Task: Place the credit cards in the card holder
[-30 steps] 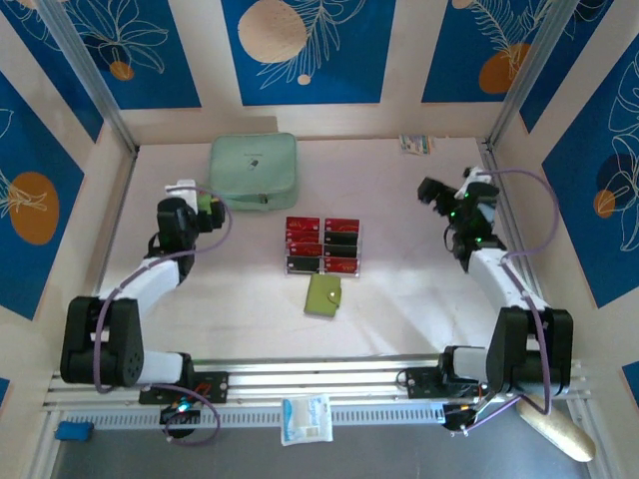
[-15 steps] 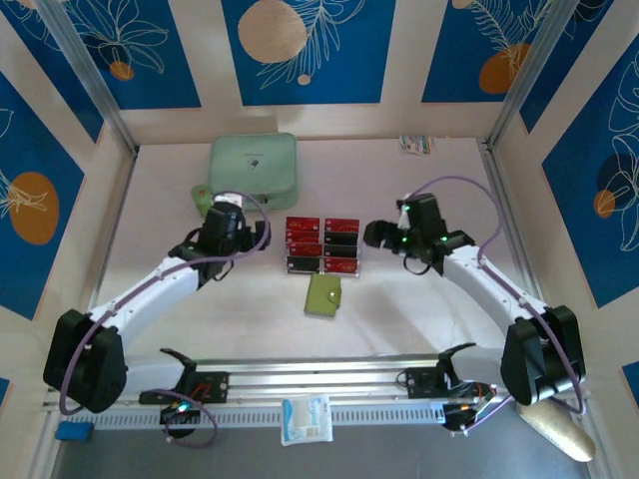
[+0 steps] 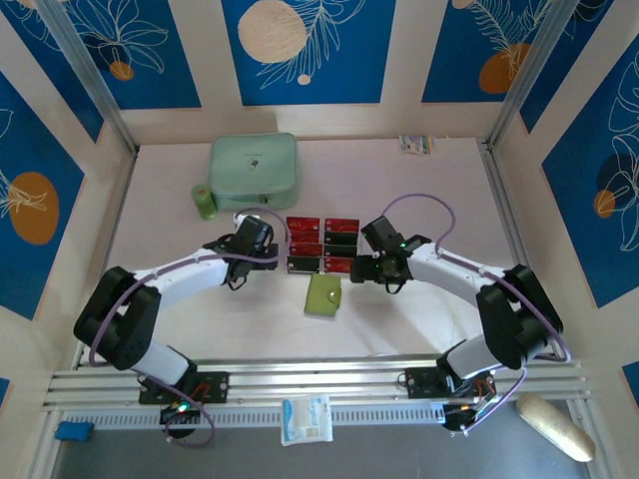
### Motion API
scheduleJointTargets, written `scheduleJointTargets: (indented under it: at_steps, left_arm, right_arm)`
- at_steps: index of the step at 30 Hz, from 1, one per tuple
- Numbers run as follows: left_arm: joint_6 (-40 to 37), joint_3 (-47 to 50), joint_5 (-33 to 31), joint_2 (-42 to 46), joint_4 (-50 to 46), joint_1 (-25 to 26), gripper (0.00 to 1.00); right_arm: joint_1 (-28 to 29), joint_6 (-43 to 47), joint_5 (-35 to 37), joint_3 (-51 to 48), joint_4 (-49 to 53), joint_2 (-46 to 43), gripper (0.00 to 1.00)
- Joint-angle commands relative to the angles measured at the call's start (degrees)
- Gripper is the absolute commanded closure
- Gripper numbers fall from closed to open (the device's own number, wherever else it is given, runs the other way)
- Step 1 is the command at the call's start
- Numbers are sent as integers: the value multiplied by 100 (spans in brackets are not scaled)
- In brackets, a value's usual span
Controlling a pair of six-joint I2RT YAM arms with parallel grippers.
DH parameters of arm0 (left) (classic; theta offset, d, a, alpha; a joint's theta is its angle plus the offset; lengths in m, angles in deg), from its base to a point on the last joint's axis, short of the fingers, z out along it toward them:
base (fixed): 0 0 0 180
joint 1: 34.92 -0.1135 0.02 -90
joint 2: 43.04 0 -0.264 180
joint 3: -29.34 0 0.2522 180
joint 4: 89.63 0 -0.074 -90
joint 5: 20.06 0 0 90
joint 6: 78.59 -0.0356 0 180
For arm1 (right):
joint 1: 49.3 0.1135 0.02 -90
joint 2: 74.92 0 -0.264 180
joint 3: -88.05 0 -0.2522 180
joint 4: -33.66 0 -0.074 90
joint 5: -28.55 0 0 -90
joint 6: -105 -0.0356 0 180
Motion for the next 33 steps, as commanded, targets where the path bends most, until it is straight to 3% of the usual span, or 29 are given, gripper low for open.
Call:
scheduleJointTargets:
  at_steps: [1,19,26,33]
  left_arm:
    - [45,-218,-220,-167,-47,93,0]
    - [42,-626,-292,-854,104,273,0]
    - [59,-1101,-260,-1329,182,392,0]
    - [48,-1942,-224,-2017,178,528,0]
  right_arm:
    - [121,-101,251,223,126,156,19]
    - [-98,-311,839,564,165,800,19]
    - [-492,-400,1041,778,192,1092,19]
    - [-1259,-461,879,1024,187,1407,20]
